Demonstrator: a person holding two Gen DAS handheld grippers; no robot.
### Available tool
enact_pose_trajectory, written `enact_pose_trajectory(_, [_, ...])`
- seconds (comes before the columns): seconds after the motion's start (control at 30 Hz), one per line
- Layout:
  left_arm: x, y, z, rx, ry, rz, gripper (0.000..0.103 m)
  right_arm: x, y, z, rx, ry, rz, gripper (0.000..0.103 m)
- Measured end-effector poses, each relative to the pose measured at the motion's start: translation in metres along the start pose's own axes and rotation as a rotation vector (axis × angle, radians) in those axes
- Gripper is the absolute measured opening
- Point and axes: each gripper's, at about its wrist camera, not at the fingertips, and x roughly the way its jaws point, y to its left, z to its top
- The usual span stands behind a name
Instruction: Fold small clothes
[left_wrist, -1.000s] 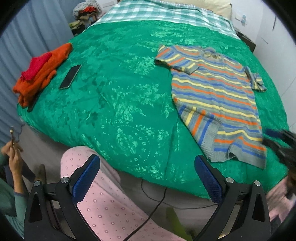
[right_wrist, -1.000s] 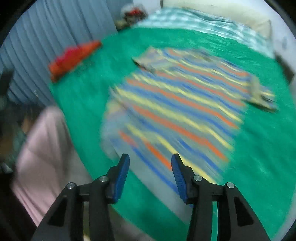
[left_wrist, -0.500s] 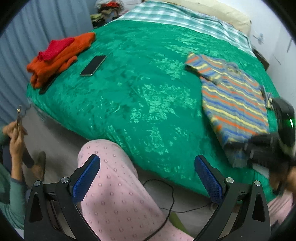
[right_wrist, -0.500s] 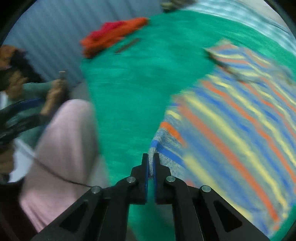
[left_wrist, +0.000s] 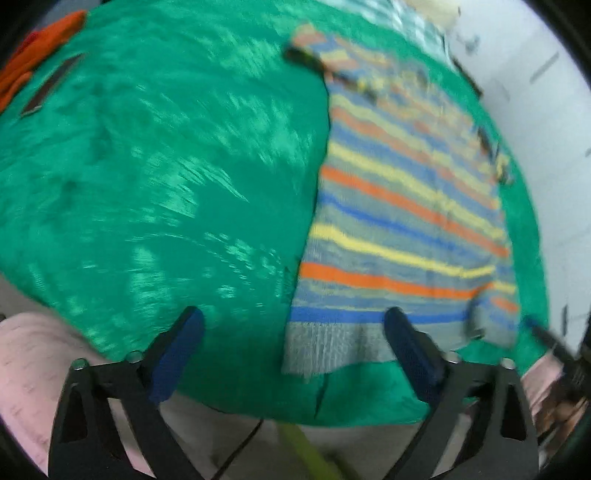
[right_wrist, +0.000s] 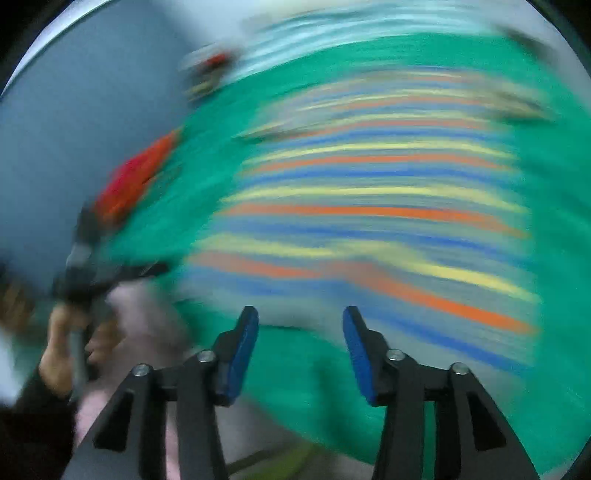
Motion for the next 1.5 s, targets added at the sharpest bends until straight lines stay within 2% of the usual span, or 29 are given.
enact_pose_trajectory(0.03, [0.008, -0.006, -0.002, 0.024, 0.014, 0.033, 0.082, -0.011, -0.036, -0.002, 0.085, 0.002, -0.080, 0.053])
enact_pose_trajectory(0.07, [0.009, -0.009, -0.002, 0.043, 0.006, 0.054, 0.080, -0.017, -0.059, -0.004, 0.140, 0.009, -0.112, 0.053])
enact_pose_trajectory(0.1, [0.007, -0.015, -0.004, 0.065, -0.009, 0.062, 0.073, -0.018, -0.084, -0.009, 0.207, 0.028, -0.124, 0.053])
enact_pose_trajectory(0.13, [0.007, -0.020, -0.006, 0.082, -0.013, 0.055, 0.064, -0.015, -0.094, -0.010, 0.232, 0.040, -0.105, 0.053])
enact_pose_trajectory(0.17, [0.007, -0.023, -0.007, 0.092, -0.006, 0.044, 0.042, -0.009, -0.100, -0.013, 0.247, 0.056, -0.059, 0.053])
enact_pose_trajectory(0.2, [0.008, -0.026, -0.008, 0.102, 0.011, 0.015, 0.012, 0.003, -0.102, -0.016, 0.254, 0.081, 0.002, 0.053])
enact_pose_trajectory(0.23, [0.011, -0.028, -0.007, 0.104, 0.032, -0.026, 0.006, 0.011, -0.103, -0.016, 0.258, 0.097, 0.026, 0.048])
enact_pose_trajectory(0.3, [0.009, -0.027, -0.005, 0.100, 0.039, -0.023, 0.005, 0.031, -0.092, -0.015, 0.239, 0.110, 0.048, 0.007])
enact_pose_trajectory(0.37, [-0.004, -0.021, -0.001, 0.086, 0.026, -0.024, 0.004, 0.031, -0.086, -0.008, 0.247, 0.108, 0.048, 0.005])
enact_pose_trajectory(0.43, [-0.026, -0.008, 0.004, 0.071, -0.004, -0.023, 0.004, 0.005, -0.079, -0.005, 0.230, 0.077, 0.009, 0.005])
enact_pose_trajectory(0.53, [-0.042, -0.005, 0.002, 0.088, -0.005, -0.038, 0.003, -0.031, -0.076, -0.011, 0.220, 0.052, -0.015, 0.005])
enact_pose_trajectory(0.6, [-0.040, -0.011, -0.004, 0.140, 0.013, 0.007, 0.003, -0.034, -0.073, -0.016, 0.202, 0.085, -0.037, 0.005])
enact_pose_trajectory(0.67, [-0.021, -0.015, -0.010, 0.187, 0.057, 0.084, 0.003, -0.016, -0.067, -0.021, 0.168, 0.146, -0.094, 0.005])
enact_pose_trajectory(0.73, [-0.002, -0.006, -0.013, 0.165, 0.109, 0.118, 0.003, 0.005, -0.077, -0.029, 0.156, 0.208, -0.153, 0.005])
enact_pose_trajectory(0.83, [0.006, 0.002, -0.015, 0.126, 0.109, 0.115, 0.003, 0.021, -0.095, -0.034, 0.221, 0.229, -0.167, 0.005])
enact_pose_trajectory(0.93, [0.008, -0.002, -0.015, 0.128, 0.093, 0.150, 0.004, 0.024, -0.091, -0.026, 0.206, 0.228, -0.198, 0.005])
enact_pose_trajectory(1.03, [0.009, -0.009, -0.015, 0.133, 0.085, 0.175, 0.012, 0.025, -0.085, -0.026, 0.201, 0.230, -0.209, 0.005])
enact_pose_trajectory(1.07, [0.009, -0.011, -0.015, 0.140, 0.089, 0.181, 0.019, 0.024, -0.084, -0.024, 0.200, 0.233, -0.212, 0.005])
enact_pose_trajectory(1.13, [0.005, -0.014, -0.017, 0.175, 0.101, 0.235, 0.046, 0.027, -0.082, -0.033, 0.191, 0.242, -0.222, 0.006])
enact_pose_trajectory(1.17, [0.001, -0.015, -0.021, 0.188, 0.097, 0.266, 0.069, 0.026, -0.081, -0.032, 0.190, 0.262, -0.220, 0.013])
enact_pose_trajectory(1.2, [-0.007, -0.015, -0.024, 0.202, 0.084, 0.306, 0.076, 0.019, -0.081, -0.037, 0.192, 0.276, -0.221, 0.018])
enact_pose_trajectory(1.23, [-0.017, -0.014, -0.024, 0.216, 0.060, 0.327, 0.076, 0.014, -0.081, -0.036, 0.189, 0.289, -0.224, 0.027])
enact_pose_trajectory(1.27, [-0.026, -0.014, -0.025, 0.221, 0.042, 0.336, 0.076, 0.006, -0.082, -0.034, 0.178, 0.294, -0.233, 0.032])
enact_pose_trajectory(1.37, [-0.060, -0.005, -0.013, 0.185, -0.055, 0.345, 0.077, -0.030, -0.096, -0.015, 0.125, 0.260, -0.307, 0.033])
enact_pose_trajectory(1.43, [-0.074, -0.006, 0.002, 0.143, -0.123, 0.310, 0.079, -0.051, -0.109, 0.010, 0.089, 0.214, -0.372, 0.034])
enact_pose_trajectory(1.5, [-0.083, -0.009, 0.016, 0.112, -0.200, 0.234, 0.085, -0.070, -0.128, 0.055, 0.038, 0.138, -0.451, 0.034])
